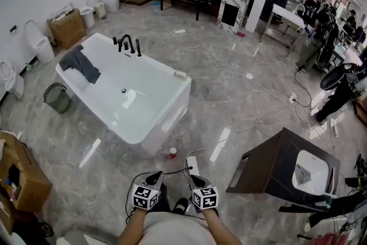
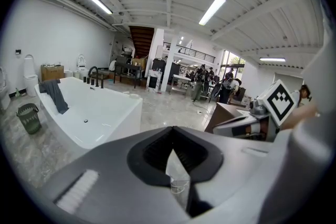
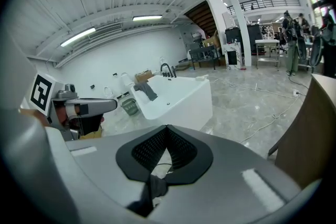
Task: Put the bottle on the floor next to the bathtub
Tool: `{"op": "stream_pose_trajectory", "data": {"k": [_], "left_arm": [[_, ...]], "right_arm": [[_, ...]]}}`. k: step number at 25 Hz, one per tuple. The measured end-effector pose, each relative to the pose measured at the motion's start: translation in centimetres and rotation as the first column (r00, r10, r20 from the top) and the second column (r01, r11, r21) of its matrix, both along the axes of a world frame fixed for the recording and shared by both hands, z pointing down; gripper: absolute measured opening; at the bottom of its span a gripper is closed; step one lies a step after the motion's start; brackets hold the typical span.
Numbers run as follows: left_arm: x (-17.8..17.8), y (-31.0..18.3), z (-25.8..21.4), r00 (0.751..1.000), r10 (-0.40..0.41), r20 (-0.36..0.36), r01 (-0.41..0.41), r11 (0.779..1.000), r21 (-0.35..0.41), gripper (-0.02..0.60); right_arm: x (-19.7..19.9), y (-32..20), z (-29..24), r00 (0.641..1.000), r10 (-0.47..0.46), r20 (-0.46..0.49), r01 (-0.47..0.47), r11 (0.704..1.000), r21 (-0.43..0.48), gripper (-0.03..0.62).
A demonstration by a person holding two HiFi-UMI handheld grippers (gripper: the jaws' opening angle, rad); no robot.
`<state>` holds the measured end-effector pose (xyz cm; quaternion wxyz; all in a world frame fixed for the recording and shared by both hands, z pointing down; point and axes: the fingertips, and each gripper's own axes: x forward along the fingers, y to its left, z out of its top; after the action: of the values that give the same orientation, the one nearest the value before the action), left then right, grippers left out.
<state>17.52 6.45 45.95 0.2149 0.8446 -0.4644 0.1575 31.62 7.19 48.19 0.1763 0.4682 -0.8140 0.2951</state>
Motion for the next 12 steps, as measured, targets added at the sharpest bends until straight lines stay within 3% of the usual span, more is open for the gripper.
{"op": "stream_pose_trajectory", "data": {"k": [12], "left_arm": [[0.73, 0.15, 0.79, 1.0, 0.003, 0.029, -0.003, 1.0, -0.022, 0.058]], "right_arm": [[0.28, 0.45, 0.16, 1.0, -0.011, 0.003, 0.011, 1.0, -0.012, 0.002]]}}
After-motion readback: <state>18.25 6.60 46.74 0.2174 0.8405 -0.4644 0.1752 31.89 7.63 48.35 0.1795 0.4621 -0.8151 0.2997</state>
